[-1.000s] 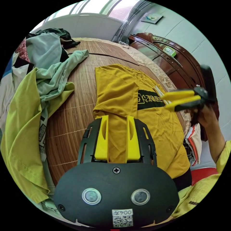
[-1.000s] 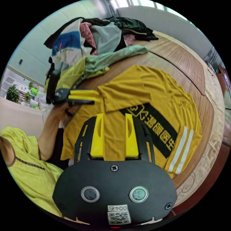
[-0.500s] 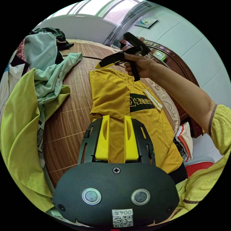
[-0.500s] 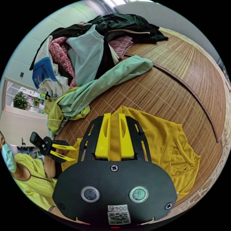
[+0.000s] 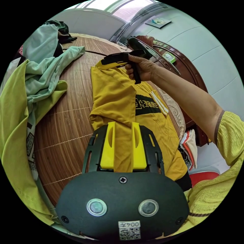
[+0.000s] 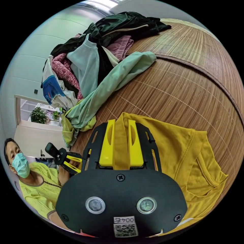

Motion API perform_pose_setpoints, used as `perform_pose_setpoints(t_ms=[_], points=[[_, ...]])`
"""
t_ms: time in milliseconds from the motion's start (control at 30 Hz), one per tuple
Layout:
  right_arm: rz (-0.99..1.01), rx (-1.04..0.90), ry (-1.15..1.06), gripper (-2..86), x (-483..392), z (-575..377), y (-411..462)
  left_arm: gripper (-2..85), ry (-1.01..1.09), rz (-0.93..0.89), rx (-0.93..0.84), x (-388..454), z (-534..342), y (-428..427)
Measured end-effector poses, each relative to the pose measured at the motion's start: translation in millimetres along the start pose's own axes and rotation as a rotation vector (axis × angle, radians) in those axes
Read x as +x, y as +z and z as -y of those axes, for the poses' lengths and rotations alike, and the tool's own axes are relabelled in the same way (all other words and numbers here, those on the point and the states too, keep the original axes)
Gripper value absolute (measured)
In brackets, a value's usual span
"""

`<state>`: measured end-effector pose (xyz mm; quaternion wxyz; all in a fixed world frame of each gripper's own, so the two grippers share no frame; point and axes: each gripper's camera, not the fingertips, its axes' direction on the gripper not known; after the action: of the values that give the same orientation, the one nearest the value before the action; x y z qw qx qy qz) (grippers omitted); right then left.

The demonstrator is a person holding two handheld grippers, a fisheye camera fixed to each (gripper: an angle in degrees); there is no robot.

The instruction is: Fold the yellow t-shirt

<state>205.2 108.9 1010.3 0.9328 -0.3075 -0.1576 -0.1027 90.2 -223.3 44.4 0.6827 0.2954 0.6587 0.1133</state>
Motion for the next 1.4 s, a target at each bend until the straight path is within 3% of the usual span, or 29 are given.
perform_pose_setpoints(t_ms=[633,1400], points=[[-0.023,-0.037,-0.103,6.7,-1.2,7.6,30.0,9.4,-0.023,-0.002,-0.015,15.3,16.8,-3.6],[-0.106,-0.007,-0.172,3.3,-74.1,7.8,19.0,8.8,-0.031,-0.013,-0.009,27.0,23.0,-2.1]])
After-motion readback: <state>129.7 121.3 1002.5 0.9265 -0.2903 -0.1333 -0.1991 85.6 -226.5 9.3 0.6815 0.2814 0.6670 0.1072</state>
